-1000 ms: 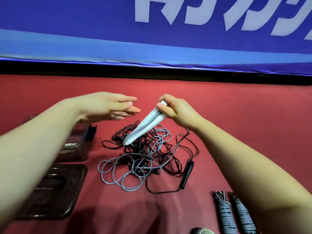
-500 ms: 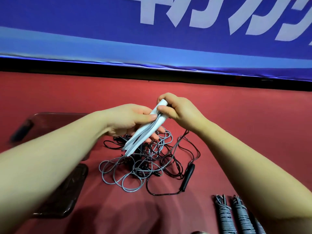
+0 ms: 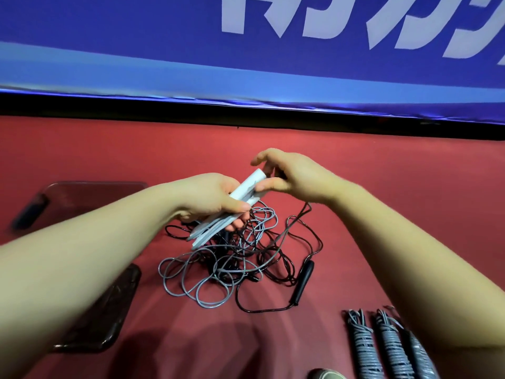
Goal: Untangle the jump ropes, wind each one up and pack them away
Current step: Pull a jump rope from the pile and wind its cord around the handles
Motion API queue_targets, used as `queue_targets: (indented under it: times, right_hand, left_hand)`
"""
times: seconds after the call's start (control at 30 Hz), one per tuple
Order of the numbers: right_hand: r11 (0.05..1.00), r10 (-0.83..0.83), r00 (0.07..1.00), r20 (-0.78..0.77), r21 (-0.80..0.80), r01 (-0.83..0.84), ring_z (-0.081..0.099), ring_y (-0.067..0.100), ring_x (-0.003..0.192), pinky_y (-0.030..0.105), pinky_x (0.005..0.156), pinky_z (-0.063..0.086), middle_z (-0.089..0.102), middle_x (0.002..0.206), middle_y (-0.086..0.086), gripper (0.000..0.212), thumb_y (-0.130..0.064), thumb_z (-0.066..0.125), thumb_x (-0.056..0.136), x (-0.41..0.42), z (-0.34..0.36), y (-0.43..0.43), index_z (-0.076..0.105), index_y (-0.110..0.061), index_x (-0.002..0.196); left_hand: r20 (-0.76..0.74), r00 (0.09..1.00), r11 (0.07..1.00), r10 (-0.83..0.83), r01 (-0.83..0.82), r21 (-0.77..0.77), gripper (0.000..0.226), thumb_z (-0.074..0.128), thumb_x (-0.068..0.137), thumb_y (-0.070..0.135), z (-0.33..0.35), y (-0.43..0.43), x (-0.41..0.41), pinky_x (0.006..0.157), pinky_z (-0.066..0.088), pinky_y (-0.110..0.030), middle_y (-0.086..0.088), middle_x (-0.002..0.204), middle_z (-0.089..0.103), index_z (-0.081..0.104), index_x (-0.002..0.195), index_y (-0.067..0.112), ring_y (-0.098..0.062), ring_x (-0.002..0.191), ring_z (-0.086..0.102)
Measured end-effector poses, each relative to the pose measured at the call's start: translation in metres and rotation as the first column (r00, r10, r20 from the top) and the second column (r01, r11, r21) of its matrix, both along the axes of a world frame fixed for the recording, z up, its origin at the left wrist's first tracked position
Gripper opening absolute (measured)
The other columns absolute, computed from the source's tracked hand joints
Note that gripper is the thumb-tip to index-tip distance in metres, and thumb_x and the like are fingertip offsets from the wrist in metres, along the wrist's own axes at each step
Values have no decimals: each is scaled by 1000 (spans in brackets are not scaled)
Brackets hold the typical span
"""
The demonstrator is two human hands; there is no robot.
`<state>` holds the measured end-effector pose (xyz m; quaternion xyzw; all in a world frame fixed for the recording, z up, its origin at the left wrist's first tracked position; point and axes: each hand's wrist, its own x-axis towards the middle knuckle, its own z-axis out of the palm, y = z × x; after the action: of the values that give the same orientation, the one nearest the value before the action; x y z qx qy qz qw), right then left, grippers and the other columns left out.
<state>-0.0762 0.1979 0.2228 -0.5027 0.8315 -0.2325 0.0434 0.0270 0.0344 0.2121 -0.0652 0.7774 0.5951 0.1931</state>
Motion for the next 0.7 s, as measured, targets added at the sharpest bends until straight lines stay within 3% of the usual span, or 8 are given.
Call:
queue_targets:
  times: [0.13, 0.2, 0.3, 0.4, 0.57, 0.7]
  right_hand:
    - [957, 30, 994, -109, 289, 3, 56, 22, 94, 24, 72, 34, 63, 105, 5, 31, -25, 50, 96, -12, 3, 18, 58, -12, 122]
    - [980, 41, 965, -258, 200, 11, 57, 25, 102, 29, 75, 40, 63, 110, 5, 31, -30, 44, 98, -9, 1, 25, 63, -15, 117]
    - [997, 62, 829, -555, -11, -81, 59, 29, 75, 27, 53, 36, 61, 82, 6, 31, -33, 44, 90, -9, 2, 21, 69, -19, 101]
    - [985, -4, 710, -704, -126, -119, 52, 28, 58, 25, 46, 33, 54, 67, 9, 25, -21, 49, 85, -15, -3, 18, 71, -14, 94]
    - [966, -144, 821, -552, -258, -4, 58, 27, 61, 21, 47, 38, 58, 71, 5, 15, -29, 48, 88, -15, -45, 25, 56, -24, 99]
    - [917, -217, 909, -357, -394, 64, 68, 29, 74, 34, 57, 56, 71, 89, 8, 31, -29, 45, 90, -2, -58, 15, 68, -9, 98]
  left_hand:
    - [105, 994, 1000, 10, -8, -18, 11, 50, 93, 0, -9, -15, 4, 56, 56, -24, -9, 77, 61, 51, 83, 4, -12, 56, 64]
    - [147, 989, 1000, -2, 6, -27, 10, 52, 93, 1, -13, -19, 7, 58, 56, -24, -7, 75, 63, 53, 84, 4, -12, 58, 65]
    - [187, 976, 992, -108, 118, -42, 8, 54, 92, 4, -12, -11, 8, 57, 56, -23, -1, 67, 66, 55, 84, 5, -11, 58, 65]
    - [188, 965, 983, -180, 184, -5, 7, 52, 92, 5, -5, -2, 7, 55, 54, -20, 3, 62, 66, 55, 85, 5, -9, 55, 63]
    - [182, 960, 977, -214, 207, 59, 10, 66, 83, 9, -3, -4, 9, 57, 55, -22, -1, 70, 67, 57, 85, 5, -11, 59, 63]
    - [195, 959, 978, -207, 194, 83, 17, 62, 74, 13, -5, -1, 11, 54, 53, -22, -2, 72, 66, 55, 87, 6, -11, 58, 62]
